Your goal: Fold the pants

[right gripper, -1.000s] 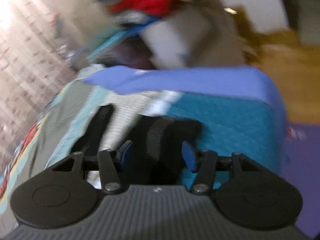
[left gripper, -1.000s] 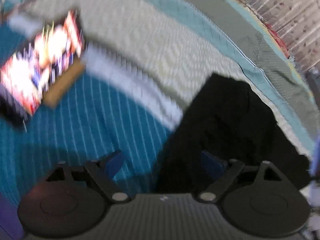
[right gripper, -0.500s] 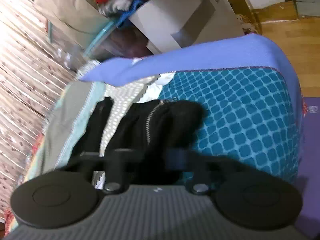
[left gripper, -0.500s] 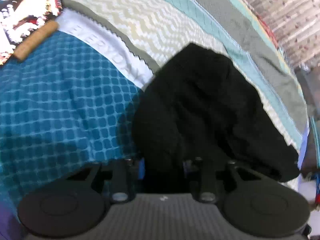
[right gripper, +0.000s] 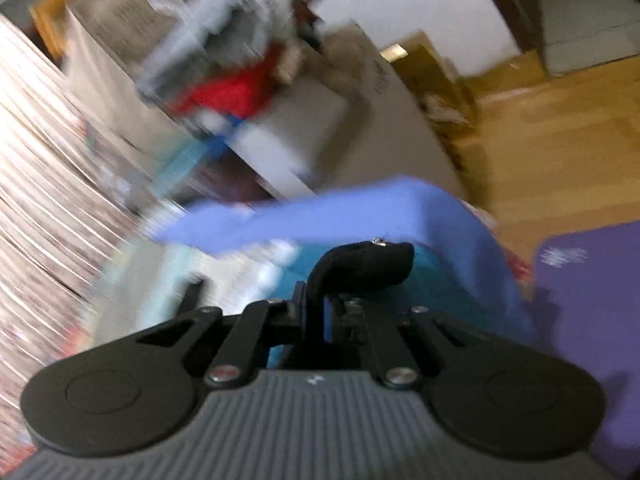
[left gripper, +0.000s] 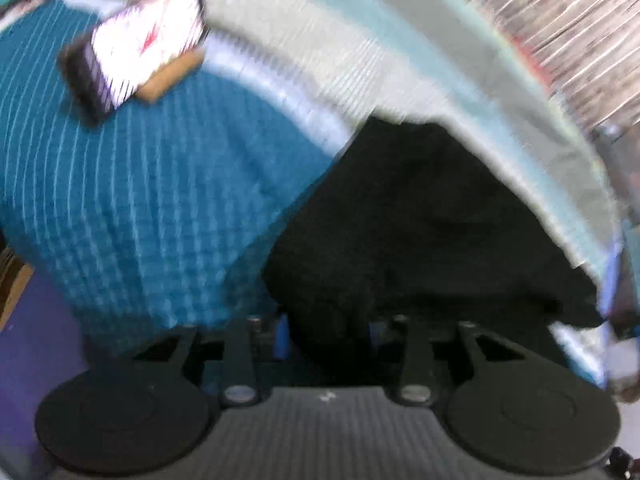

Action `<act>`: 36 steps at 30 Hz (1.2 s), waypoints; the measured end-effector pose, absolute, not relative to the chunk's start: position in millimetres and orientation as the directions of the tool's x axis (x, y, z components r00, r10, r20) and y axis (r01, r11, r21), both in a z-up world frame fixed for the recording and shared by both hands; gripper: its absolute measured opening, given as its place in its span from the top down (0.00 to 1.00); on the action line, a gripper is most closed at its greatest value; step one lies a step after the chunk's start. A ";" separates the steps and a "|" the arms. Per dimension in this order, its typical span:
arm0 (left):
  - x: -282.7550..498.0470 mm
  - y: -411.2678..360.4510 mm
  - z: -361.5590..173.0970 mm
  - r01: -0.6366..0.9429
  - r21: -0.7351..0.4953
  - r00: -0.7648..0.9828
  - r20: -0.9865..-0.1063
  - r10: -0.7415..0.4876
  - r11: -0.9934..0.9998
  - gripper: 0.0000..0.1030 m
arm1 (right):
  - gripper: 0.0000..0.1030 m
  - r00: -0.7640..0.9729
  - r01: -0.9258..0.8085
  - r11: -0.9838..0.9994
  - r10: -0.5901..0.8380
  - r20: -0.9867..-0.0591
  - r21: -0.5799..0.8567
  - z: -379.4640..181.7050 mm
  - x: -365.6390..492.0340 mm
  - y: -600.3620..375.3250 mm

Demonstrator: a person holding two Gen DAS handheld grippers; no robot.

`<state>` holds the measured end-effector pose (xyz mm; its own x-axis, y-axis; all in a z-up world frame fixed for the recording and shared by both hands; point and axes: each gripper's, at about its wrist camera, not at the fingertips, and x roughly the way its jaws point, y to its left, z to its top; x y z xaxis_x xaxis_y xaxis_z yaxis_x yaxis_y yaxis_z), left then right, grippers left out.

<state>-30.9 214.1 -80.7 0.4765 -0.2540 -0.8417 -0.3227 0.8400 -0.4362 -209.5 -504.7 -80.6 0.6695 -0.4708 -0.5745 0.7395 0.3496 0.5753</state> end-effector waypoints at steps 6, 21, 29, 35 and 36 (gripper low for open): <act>-42.4 236.7 -61.4 -0.297 -0.465 0.537 -0.804 -0.257 0.834 0.53 | 0.61 0.513 0.822 0.144 -0.607 -0.607 0.550 -82.6 -236.0 -510.7; 168.4 148.3 -72.6 0.082 -0.088 0.633 -0.765 -0.121 0.993 0.11 | 0.39 0.819 0.535 0.675 -0.268 -0.507 0.508 -37.8 -16.2 -454.3; 195.4 106.6 -96.5 0.091 0.014 0.637 -0.769 -0.048 0.996 0.88 | 0.52 0.772 0.583 0.597 -0.195 -0.605 0.551 -94.2 95.5 -485.9; 195.1 125.9 -86.2 -0.060 0.024 0.663 -0.746 0.057 0.998 0.88 | 0.94 0.674 0.705 0.602 -0.401 -0.621 0.376 -78.1 71.5 -485.2; 196.8 124.4 -87.0 -0.058 0.031 0.660 -0.748 0.061 0.998 0.88 | 0.96 0.597 0.777 0.549 -0.486 -0.638 0.309 -80.9 60.7 -489.6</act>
<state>196.8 124.4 -87.0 0.6603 0.0614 -0.7485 -0.0579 0.9978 0.0307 60.7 -489.6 -80.9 0.5971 -0.4863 -0.6380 0.7769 0.5486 0.3090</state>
